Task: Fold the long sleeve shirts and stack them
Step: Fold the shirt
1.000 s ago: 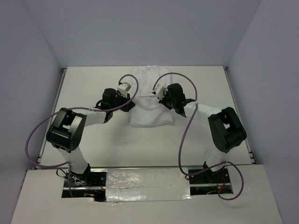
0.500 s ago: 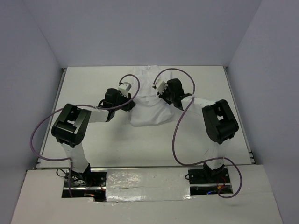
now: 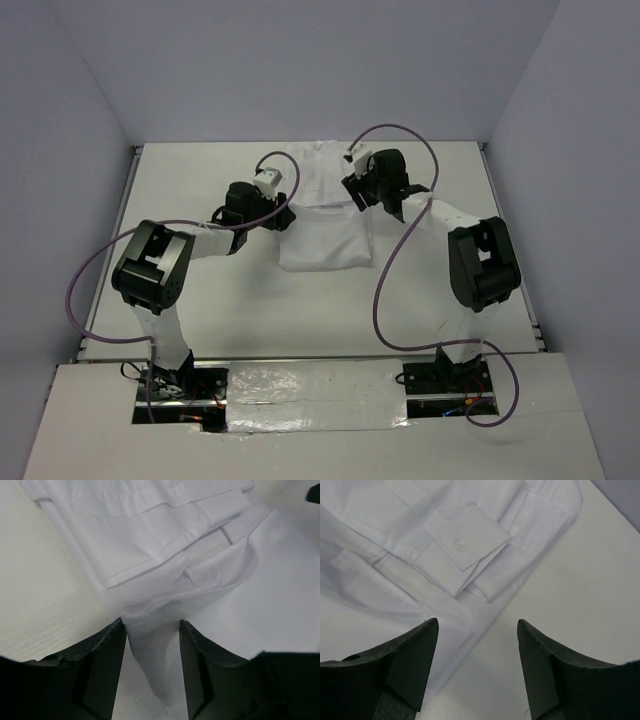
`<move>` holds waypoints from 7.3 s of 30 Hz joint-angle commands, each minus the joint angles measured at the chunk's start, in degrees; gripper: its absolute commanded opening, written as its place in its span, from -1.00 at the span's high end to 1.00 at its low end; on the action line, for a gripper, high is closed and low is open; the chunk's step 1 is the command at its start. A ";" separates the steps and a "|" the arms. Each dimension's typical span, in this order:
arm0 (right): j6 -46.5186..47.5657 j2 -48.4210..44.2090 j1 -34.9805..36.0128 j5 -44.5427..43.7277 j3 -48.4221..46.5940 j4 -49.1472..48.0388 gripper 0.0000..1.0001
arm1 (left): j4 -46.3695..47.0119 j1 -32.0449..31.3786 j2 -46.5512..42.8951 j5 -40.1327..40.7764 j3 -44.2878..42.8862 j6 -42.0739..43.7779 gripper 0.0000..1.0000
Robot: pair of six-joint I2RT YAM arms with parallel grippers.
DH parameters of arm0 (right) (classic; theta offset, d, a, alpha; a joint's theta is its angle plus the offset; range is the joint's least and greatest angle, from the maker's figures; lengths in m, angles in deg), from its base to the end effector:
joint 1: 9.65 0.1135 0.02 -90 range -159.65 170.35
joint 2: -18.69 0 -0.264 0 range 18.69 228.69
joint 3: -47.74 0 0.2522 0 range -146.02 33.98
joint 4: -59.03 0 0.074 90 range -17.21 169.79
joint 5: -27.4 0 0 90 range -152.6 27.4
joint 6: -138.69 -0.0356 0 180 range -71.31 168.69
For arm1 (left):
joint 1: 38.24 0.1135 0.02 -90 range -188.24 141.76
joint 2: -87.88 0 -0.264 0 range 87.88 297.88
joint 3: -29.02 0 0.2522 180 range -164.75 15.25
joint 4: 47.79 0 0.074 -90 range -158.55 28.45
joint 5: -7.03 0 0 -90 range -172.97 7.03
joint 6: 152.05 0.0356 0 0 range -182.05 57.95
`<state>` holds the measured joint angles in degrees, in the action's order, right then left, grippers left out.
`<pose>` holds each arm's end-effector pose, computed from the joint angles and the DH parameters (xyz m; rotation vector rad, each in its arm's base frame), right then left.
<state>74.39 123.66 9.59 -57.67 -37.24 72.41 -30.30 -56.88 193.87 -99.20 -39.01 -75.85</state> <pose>0.3923 0.1402 0.2221 -0.8679 1.9680 0.0271 0.3691 -0.1350 0.1743 0.2764 1.9487 -0.6479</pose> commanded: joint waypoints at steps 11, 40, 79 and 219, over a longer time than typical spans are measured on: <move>-41.66 -19.90 6.07 12.47 19.52 -6.64 1.00 | -0.65 -0.53 0.97 4.80 -4.89 7.55 -0.11; -60.94 -14.95 3.17 0.60 32.45 4.60 1.00 | -3.20 -4.13 5.28 11.66 -6.30 5.98 0.52; -53.91 4.02 -4.13 6.41 8.21 5.57 1.00 | -16.83 -11.86 -1.84 -11.37 2.58 35.86 0.05; -45.36 -6.26 -13.45 10.71 -8.02 21.33 0.64 | -50.22 0.18 13.81 -6.06 -55.35 13.19 0.01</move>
<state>29.38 124.14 -7.52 -46.21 -53.20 99.23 -81.08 -54.49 214.94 -98.52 -97.25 -62.30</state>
